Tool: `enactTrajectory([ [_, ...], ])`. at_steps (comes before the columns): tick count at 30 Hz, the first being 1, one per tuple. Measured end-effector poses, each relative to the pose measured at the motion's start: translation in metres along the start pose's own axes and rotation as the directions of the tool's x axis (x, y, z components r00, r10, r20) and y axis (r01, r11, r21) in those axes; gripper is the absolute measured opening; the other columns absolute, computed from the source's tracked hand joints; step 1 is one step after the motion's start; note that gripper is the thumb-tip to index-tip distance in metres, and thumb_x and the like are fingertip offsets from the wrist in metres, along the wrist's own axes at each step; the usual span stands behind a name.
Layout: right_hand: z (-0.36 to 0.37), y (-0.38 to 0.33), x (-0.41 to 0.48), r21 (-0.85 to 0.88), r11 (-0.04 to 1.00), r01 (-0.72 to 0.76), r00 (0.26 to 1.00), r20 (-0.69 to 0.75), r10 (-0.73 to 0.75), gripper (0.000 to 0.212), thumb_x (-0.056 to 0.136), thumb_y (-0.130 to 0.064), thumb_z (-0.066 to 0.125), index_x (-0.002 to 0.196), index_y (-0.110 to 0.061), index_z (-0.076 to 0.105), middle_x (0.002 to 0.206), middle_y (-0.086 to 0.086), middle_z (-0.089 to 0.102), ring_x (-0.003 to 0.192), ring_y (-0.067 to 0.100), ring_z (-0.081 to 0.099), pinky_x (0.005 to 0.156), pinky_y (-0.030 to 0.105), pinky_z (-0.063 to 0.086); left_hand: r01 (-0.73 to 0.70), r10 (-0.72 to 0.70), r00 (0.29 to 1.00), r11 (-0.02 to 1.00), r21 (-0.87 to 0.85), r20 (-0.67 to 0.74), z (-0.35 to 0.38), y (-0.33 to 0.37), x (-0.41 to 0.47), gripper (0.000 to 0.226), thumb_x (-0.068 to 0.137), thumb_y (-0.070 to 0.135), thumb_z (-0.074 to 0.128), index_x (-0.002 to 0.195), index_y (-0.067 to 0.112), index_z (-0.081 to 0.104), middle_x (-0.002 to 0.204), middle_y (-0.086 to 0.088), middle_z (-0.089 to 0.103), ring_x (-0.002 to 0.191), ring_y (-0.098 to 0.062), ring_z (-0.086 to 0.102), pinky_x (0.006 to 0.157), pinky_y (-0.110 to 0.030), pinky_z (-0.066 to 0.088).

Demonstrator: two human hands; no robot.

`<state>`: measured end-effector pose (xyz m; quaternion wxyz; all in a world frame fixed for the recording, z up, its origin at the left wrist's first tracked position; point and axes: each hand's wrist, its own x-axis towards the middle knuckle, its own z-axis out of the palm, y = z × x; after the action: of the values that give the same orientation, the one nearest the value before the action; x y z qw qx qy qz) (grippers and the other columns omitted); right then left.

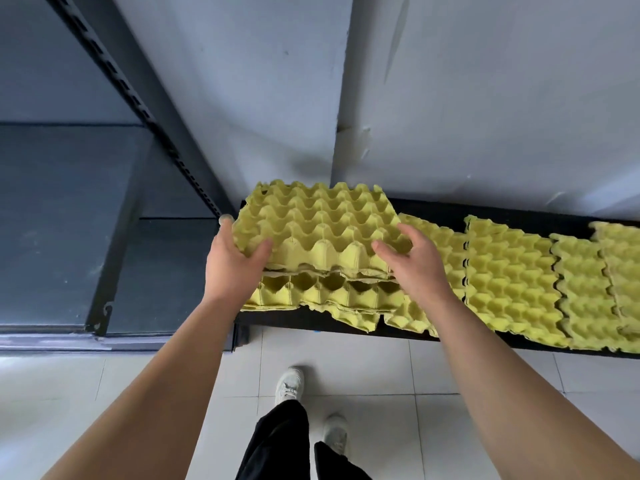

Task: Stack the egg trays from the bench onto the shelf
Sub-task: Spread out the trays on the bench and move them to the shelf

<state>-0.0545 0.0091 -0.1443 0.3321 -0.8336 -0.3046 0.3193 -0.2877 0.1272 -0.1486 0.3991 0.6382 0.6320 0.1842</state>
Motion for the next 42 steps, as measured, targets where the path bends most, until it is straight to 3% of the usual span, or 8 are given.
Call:
enactTrajectory([
  [2, -0.006, -0.007, 0.003, 0.022, 1.0, -0.016, 1.0, -0.015, 0.016, 0.07, 0.08, -0.049, 0.068, 0.14, -0.025, 0.04, 0.145, -0.003, 0.041, 0.129, 0.017, 0.042, 0.097, 0.03, 0.034, 0.036, -0.036, 0.999, 0.999, 0.001, 0.012, -0.004, 0.009, 0.006, 0.075, 0.086, 0.046, 0.063, 0.146, 0.019, 0.028, 0.124, 0.006, 0.055, 0.097, -0.015, 0.058, 0.081, -0.033, 0.05],
  [5, -0.012, -0.013, 0.005, 0.044, 0.998, -0.045, 0.999, -0.018, 0.046, 0.075, 0.076, -0.048, 0.072, 0.14, -0.026, 0.039, 0.143, -0.002, 0.041, 0.124, 0.017, 0.044, 0.094, 0.03, 0.035, 0.064, -0.065, 0.997, 0.998, 0.017, 0.042, -0.006, 0.015, 0.012, 0.087, 0.082, 0.053, 0.062, 0.151, 0.023, 0.018, 0.137, 0.003, 0.05, 0.111, -0.02, 0.058, 0.092, -0.043, 0.051],
  [8, -0.013, -0.012, 0.006, 0.027, 0.996, -0.08, 0.997, 0.0, 0.08, 0.087, 0.074, -0.047, 0.075, 0.145, -0.022, 0.031, 0.146, -0.001, 0.038, 0.131, 0.02, 0.04, 0.101, 0.035, 0.034, 0.081, -0.085, 0.993, 0.995, 0.05, 0.08, -0.006, 0.015, 0.015, 0.085, 0.076, 0.059, 0.06, 0.146, 0.022, 0.028, 0.13, 0.003, 0.056, 0.103, -0.02, 0.061, 0.083, -0.041, 0.055],
  [11, -0.013, -0.01, 0.007, -0.019, 0.995, -0.103, 0.995, 0.004, 0.103, 0.098, 0.069, -0.055, 0.075, 0.147, -0.022, 0.026, 0.15, 0.0, 0.034, 0.136, 0.023, 0.036, 0.106, 0.041, 0.032, 0.056, -0.061, 0.994, 0.997, 0.05, 0.091, -0.004, 0.009, 0.015, 0.059, 0.075, 0.059, 0.061, 0.122, 0.026, 0.049, 0.104, 0.005, 0.066, 0.084, -0.016, 0.064, 0.069, -0.036, 0.055],
  [16, -0.015, -0.01, 0.003, -0.006, 0.991, -0.133, 0.991, -0.019, 0.133, 0.097, 0.071, -0.061, 0.07, 0.148, -0.021, 0.026, 0.153, 0.002, 0.03, 0.137, 0.024, 0.034, 0.106, 0.04, 0.032, 0.045, -0.045, 0.997, 0.999, 0.003, 0.057, -0.001, 0.007, 0.013, 0.053, 0.083, 0.052, 0.062, 0.126, 0.025, 0.047, 0.093, 0.008, 0.067, 0.077, -0.015, 0.065, 0.063, -0.034, 0.054],
  [24, -0.018, -0.008, -0.018, 0.04, 0.997, -0.069, 0.997, -0.04, 0.071, 0.084, 0.082, -0.042, 0.07, 0.149, -0.018, 0.025, 0.151, 0.001, 0.026, 0.136, 0.019, 0.032, 0.101, 0.029, 0.027, -0.002, 0.006, 0.995, 0.999, -0.044, 0.1, -0.008, 0.006, -0.008, 0.078, 0.079, 0.057, 0.065, 0.145, 0.035, 0.03, 0.136, 0.01, 0.054, 0.121, -0.014, 0.054, 0.101, -0.043, 0.047],
  [32, -0.02, 0.006, -0.042, 0.031, 0.999, 0.005, 1.0, -0.017, -0.004, 0.088, 0.081, -0.039, 0.071, 0.15, -0.018, 0.021, 0.154, 0.0, 0.021, 0.138, 0.02, 0.029, 0.103, 0.028, 0.026, -0.05, 0.06, 0.994, 0.993, -0.104, 0.09, -0.009, -0.009, -0.039, 0.061, 0.078, 0.052, 0.069, 0.131, 0.048, 0.039, 0.122, 0.016, 0.06, 0.109, -0.01, 0.06, 0.094, -0.04, 0.051],
  [42, 0.014, 0.063, -0.025, -0.028, 0.997, -0.077, 0.997, 0.025, 0.077, 0.09, 0.08, -0.036, 0.073, 0.15, -0.019, 0.02, 0.155, 0.0, 0.018, 0.141, 0.021, 0.025, 0.111, 0.035, 0.024, 0.124, -0.089, 0.977, 0.976, -0.179, 0.192, 0.038, -0.063, -0.033, 0.095, 0.077, 0.032, 0.079, 0.152, 0.027, 0.022, 0.132, 0.01, 0.055, 0.113, -0.01, 0.055, 0.095, -0.028, 0.045],
])
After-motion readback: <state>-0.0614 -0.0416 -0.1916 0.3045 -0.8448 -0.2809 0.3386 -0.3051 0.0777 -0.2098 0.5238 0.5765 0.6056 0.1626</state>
